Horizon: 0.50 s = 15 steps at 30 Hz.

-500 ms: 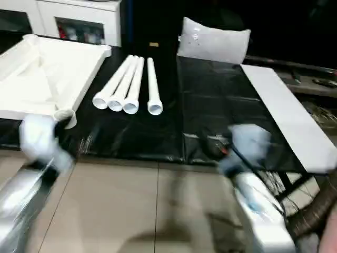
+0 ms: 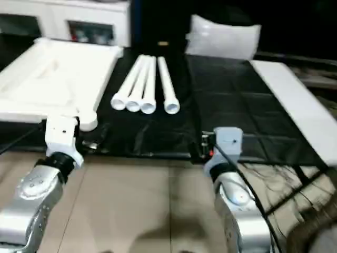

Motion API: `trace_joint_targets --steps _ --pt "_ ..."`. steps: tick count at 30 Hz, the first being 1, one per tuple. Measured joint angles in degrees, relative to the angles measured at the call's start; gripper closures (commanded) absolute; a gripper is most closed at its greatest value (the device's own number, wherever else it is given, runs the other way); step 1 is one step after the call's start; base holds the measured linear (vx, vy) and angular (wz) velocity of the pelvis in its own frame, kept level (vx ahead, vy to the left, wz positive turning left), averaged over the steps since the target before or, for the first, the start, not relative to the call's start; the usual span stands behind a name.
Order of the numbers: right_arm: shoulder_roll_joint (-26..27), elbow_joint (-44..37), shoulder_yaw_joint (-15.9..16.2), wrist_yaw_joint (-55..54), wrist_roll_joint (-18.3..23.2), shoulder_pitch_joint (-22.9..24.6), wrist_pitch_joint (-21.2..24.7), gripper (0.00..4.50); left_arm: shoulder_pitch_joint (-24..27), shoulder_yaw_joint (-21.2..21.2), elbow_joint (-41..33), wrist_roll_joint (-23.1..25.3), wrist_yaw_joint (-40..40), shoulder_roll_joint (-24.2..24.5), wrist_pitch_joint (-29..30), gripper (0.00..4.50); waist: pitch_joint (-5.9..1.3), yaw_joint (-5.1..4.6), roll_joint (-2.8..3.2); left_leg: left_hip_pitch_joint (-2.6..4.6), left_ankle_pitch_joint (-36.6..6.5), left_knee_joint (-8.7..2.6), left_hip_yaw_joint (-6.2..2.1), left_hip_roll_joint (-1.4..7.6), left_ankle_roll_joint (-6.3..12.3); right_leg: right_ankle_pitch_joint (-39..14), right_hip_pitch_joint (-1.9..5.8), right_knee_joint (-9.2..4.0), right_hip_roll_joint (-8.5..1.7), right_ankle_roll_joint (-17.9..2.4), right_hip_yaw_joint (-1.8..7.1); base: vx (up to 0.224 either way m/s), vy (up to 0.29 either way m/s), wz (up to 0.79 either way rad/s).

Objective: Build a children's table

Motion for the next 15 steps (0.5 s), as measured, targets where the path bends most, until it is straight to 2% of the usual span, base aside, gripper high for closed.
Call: trace_joint_targets --steps 1,2,3,4,5,6,7,8,9,10,11,12,13,15 --pt "-0.1 0.1 -0.2 0.0 1.0 -0.1 1.3 0.00 0.4 -0.5 -0.1 -0.3 0.2 0.0 0.3 0.04 0.11 -0.32 0.57 -2.09 -1.4 8.55 -6.32 -0.81 -2.70 0.4 0.07 -0.01 -0.82 0.6 0.06 -0.046 0.181 -0.13" --pt "0.9 0.1 -0.6 0.4 2.1 -0.1 2.3 0.00 0.4 -0.2 -0.1 -0.2 0.4 0.0 1.0 0.04 0.09 -0.52 0.57 -1.58 -2.0 10.41 -8.70 -0.29 -5.04 0.7 0.14 -0.08 -1.76 1.1 -0.14 -0.035 0.219 -0.39" --pt "1.4 -0.1 -0.7 0.6 2.8 -0.1 2.8 0.00 0.2 0.0 -0.1 -0.2 0.5 0.0 1.3 0.04 0.14 -0.67 0.77 -0.46 -2.8 8.98 -10.00 1.44 -6.60 1.0 0.15 -0.29 -2.46 1.6 -0.26 -0.021 0.123 -0.17" --pt "1.4 -0.2 -0.6 1.0 2.8 0.0 3.3 0.00 -0.3 -0.1 -0.2 -0.2 0.5 -0.4 1.6 0.04 0.21 -1.03 1.43 1.31 -4.1 4.77 -10.03 3.61 -7.16 1.2 0.12 -0.59 -2.73 1.8 -0.51 -0.053 0.267 -0.21" --pt "1.4 -0.1 -0.4 1.6 2.7 0.2 4.1 0.00 -0.9 -0.2 -0.2 -0.2 0.5 -0.7 1.9 0.04 0.43 -1.89 1.92 1.79 -4.6 3.90 -8.55 4.08 -6.27 1.2 0.79 -1.63 -3.72 1.8 -0.39 -0.083 0.290 0.12" --pt "1.7 0.0 -0.2 1.8 2.7 0.3 4.5 0.00 -0.3 0.1 -0.4 -0.2 0.5 -0.5 2.1 0.04 0.73 -2.78 2.54 2.15 -4.3 3.00 -8.06 3.48 -5.10 -0.4 0.36 -1.40 -2.96 -0.2 0.24 -0.105 0.460 0.10" --pt "2.4 -0.2 1.2 2.2 2.8 0.1 4.5 0.00 0.6 1.0 -0.4 -0.1 0.5 0.1 2.2 0.04 0.65 -3.79 2.43 2.38 -3.7 2.14 -8.01 2.87 -3.94 -2.9 -0.22 2.02 -2.06 -3.0 -0.07 -0.072 0.316 0.14" --pt "2.5 -0.5 1.6 2.4 2.9 0.1 4.5 0.00 0.7 1.5 -0.2 0.0 0.6 0.3 2.3 0.04 0.66 -3.80 2.42 2.53 -3.4 1.63 -8.01 2.62 -3.47 -3.3 -0.28 3.74 -1.08 -3.4 -0.30 -0.055 0.275 0.02" --pt "2.3 -1.0 1.8 2.7 3.0 -0.1 4.3 0.00 0.7 2.2 -0.5 0.1 0.7 0.1 2.3 0.04 0.56 -3.64 2.27 2.76 -2.8 0.71 -7.55 2.15 -2.56 -3.3 0.23 4.51 0.81 -3.5 -1.60 -0.066 0.205 0.01" --pt "1.9 -1.8 1.9 2.9 3.4 -0.3 4.3 0.00 0.8 2.3 -1.3 0.1 0.8 0.1 2.3 0.04 0.50 -3.21 2.13 2.82 -2.3 -0.19 -6.69 1.25 -1.87 -3.2 1.33 3.10 2.50 -3.6 -2.49 -0.066 0.205 0.01" --pt "1.8 -2.2 1.9 3.0 3.7 -0.4 4.5 0.00 1.0 2.3 -1.8 -0.1 0.8 0.0 2.2 0.04 0.26 -3.00 1.59 2.76 -1.9 -0.85 -5.99 -0.08 -1.42 -3.2 2.21 1.64 2.92 -3.6 -2.80 -0.058 0.182 -0.05" --pt "1.7 -2.2 1.7 3.0 4.2 -0.8 4.7 0.00 1.0 2.3 -2.4 -0.5 0.9 -0.5 2.7 0.04 0.05 -2.69 0.89 2.71 -1.9 -1.04 -5.41 -1.08 -1.40 -2.4 2.79 0.68 3.20 -2.6 -1.69 -0.060 0.152 0.09" --pt "1.7 -2.1 1.0 3.0 4.5 -0.7 5.4 0.00 1.1 2.2 -2.7 -0.9 1.0 -1.5 3.7 0.04 0.34 -2.09 1.27 2.82 -1.9 -1.42 -4.64 -1.47 -1.52 -2.2 2.76 0.22 2.25 -2.0 -1.38 -0.060 0.152 0.09" --pt "1.5 -1.9 0.7 3.0 4.6 -0.7 6.1 0.00 1.1 1.5 -3.2 -1.7 0.9 -2.2 3.9 0.04 0.85 -1.17 1.75 2.73 -2.0 -1.03 -4.30 -1.44 -1.83 -2.0 3.01 -0.54 1.90 -1.5 -1.32 -0.047 0.131 0.02"
